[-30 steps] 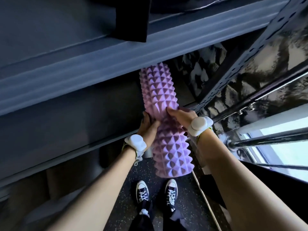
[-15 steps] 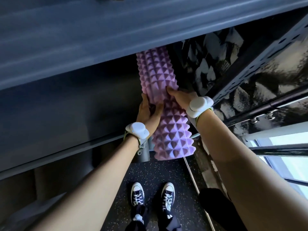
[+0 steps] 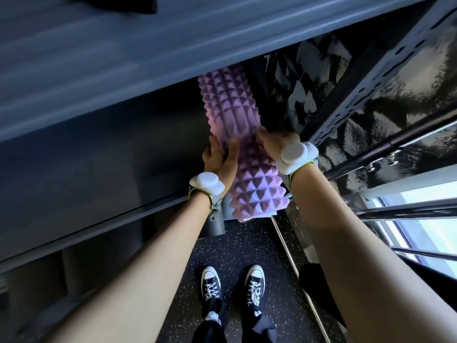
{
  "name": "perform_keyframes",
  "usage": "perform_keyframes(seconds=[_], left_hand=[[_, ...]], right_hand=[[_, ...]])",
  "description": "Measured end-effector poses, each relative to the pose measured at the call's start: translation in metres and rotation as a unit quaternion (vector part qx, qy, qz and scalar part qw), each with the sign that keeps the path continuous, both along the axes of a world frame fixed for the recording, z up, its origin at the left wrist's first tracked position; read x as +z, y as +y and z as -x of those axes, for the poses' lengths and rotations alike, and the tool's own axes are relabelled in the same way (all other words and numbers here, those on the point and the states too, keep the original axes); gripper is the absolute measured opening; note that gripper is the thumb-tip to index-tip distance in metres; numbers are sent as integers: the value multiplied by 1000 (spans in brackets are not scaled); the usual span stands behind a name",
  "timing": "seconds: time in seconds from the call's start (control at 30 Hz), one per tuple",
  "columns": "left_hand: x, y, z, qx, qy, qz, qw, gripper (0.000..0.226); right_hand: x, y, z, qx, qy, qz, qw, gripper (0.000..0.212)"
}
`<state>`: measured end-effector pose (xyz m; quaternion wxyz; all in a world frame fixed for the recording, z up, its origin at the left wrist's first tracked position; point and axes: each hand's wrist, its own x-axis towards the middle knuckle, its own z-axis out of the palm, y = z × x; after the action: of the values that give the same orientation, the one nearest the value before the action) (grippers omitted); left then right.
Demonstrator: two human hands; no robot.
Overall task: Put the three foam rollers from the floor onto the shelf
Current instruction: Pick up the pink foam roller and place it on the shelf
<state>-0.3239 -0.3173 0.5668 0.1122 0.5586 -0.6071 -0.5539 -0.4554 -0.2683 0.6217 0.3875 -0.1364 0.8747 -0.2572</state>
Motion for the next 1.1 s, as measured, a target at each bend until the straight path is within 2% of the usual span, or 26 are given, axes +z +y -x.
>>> perform_keyframes(seconds=[0.07, 0.17, 0.27, 0.33, 0.43, 0.53, 0.57, 0.67, 0.7, 0.83, 1.0, 1.1], left_hand=[[8, 10, -7, 2, -5, -6, 1000, 80], [14, 32, -19, -12, -9, -5, 1000, 80], [18, 55, -29, -38, -20, -4, 999, 82], [18, 66, -34, -64, -27, 0, 998, 85], [21, 79, -37, -70, -37, 14, 997, 87], [19, 86, -35, -79, -43, 28, 996, 87], [19, 86, -35, -83, -45, 31, 995, 88], [13, 86, -35, -87, -46, 40, 994, 88], [11, 85, -35, -89, -48, 44, 994, 88], [3, 81, -34, -106, -40, 80, 990, 92], [-9, 65, -24, -100, -16, 104, 989, 97], [-15, 50, -12, -99, -15, 127, 987, 99]], right_hand=[[-3, 16, -4, -48, 5, 11, 999, 52], [-6, 44, -16, -125, -54, 40, 990, 46], [-5, 74, -29, -212, -83, -2, 974, 37], [-3, 90, -36, -231, -102, -15, 968, 27], [1, 106, -48, -255, -147, -29, 955, 49], [0, 109, -59, -248, -214, -47, 944, 82], [-5, 105, -59, -251, -232, -44, 939, 75], [-9, 99, -58, -290, -256, -8, 922, 16], [-14, 96, -55, -295, -259, -3, 920, 12], [-10, 95, -49, -326, -282, 34, 902, 9], [-6, 87, -36, -341, -272, 88, 895, 28], [-3, 75, -27, -345, -257, 100, 897, 24]])
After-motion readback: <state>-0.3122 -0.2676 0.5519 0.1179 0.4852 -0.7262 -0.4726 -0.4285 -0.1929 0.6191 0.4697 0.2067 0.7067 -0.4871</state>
